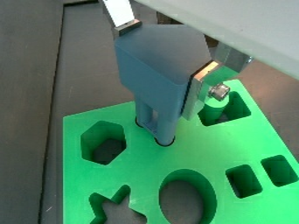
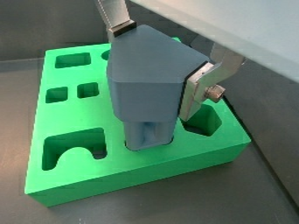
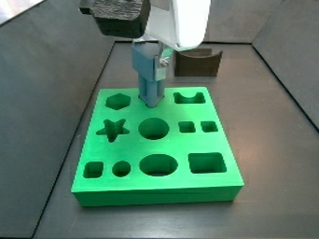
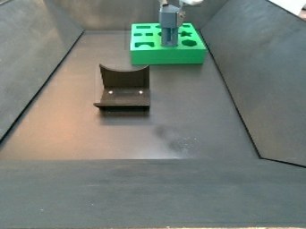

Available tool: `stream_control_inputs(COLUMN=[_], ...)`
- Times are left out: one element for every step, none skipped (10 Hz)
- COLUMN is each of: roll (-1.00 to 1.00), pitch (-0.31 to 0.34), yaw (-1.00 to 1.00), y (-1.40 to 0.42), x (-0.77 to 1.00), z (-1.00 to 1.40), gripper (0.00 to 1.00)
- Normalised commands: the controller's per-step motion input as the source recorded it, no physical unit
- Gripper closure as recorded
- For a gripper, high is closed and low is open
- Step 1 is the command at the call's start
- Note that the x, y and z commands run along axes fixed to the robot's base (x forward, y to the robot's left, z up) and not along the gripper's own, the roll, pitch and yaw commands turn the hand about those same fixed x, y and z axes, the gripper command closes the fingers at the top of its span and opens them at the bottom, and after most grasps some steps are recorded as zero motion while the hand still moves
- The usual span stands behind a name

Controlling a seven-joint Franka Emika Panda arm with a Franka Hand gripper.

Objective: Pick up the 3 prong object. Move up. Move to above the board. Insert the 3 prong object.
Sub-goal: Insert the 3 prong object.

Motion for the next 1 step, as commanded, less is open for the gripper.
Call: stream_control_inputs(roll=[0.00], pitch=[0.000], yaw=[0.00], y=[0.00], x=[0.00], z=[0.00], gripper=[1.00])
